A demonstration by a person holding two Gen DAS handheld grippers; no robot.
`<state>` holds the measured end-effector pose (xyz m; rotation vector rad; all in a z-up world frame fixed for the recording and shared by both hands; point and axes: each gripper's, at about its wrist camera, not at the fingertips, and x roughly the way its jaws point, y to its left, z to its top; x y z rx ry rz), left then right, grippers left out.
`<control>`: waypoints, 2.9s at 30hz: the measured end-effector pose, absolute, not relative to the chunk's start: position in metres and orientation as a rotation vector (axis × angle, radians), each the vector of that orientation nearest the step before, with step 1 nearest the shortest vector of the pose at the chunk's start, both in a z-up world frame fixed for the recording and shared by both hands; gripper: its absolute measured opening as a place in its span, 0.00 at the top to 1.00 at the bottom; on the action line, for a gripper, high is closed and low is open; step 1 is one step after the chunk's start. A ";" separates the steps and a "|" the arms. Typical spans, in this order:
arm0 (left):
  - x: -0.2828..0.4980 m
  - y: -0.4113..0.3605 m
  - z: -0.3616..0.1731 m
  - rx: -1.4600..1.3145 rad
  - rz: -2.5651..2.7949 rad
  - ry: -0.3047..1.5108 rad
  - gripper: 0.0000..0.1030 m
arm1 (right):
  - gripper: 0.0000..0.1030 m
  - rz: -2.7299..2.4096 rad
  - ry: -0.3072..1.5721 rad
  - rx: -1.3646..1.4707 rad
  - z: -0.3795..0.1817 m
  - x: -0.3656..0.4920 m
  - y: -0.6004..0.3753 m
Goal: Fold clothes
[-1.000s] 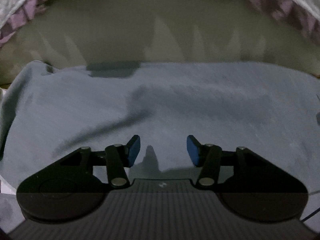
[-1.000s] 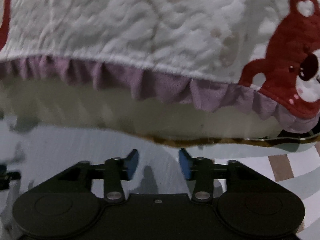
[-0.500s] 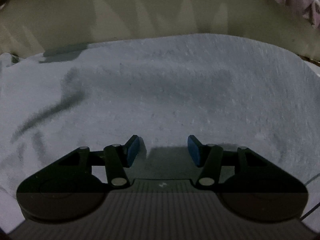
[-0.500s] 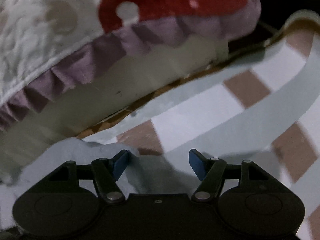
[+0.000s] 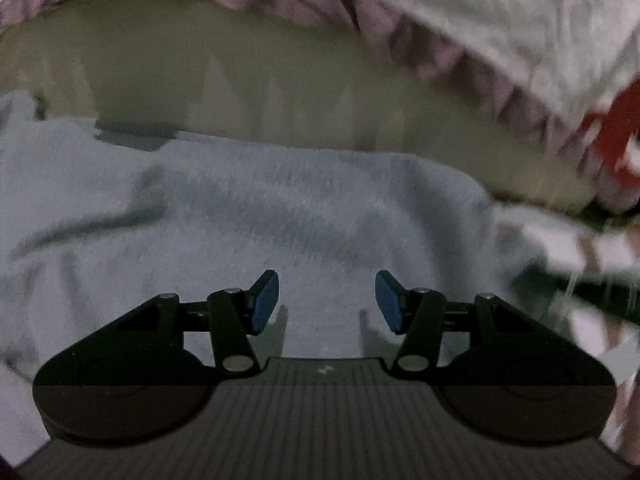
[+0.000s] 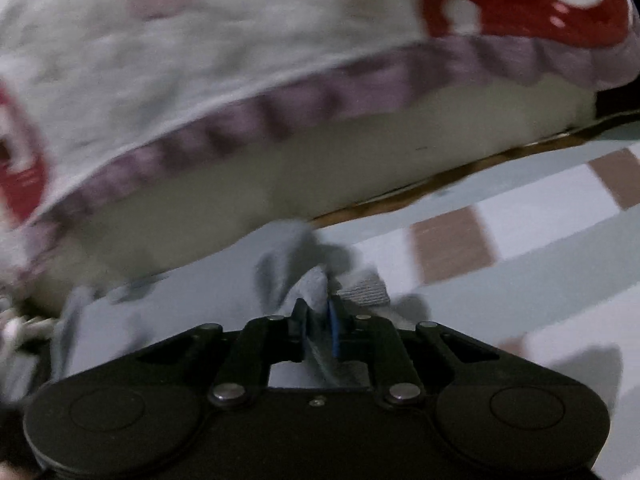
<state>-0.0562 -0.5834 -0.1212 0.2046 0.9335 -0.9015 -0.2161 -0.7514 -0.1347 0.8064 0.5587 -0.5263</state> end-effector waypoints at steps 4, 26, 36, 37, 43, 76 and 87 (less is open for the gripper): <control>-0.055 -0.562 -0.113 0.137 -0.891 0.899 0.49 | 0.87 -0.368 0.598 0.766 -0.133 -0.214 -0.683; -0.057 -0.520 -0.191 0.225 -0.988 1.045 1.00 | 0.64 -0.257 0.693 0.297 -0.105 -0.240 -0.629; -0.035 -0.460 -0.165 0.071 -0.980 1.067 1.00 | 0.18 0.025 0.806 0.140 -0.136 -0.186 -0.671; -0.032 -0.452 -0.163 0.045 -0.970 1.071 1.00 | 0.18 0.045 0.830 0.168 -0.144 -0.178 -0.673; -0.019 -0.427 -0.156 -0.018 -0.822 1.060 1.00 | 0.72 -0.095 0.841 0.099 -0.164 -0.175 -0.657; -0.024 -0.226 -0.121 0.047 -0.435 1.101 0.86 | 0.50 -0.575 0.694 0.795 -0.084 -0.344 -0.688; -0.028 -0.153 -0.113 0.166 -0.405 1.069 0.85 | 0.47 -0.584 0.762 0.751 -0.116 -0.378 -0.640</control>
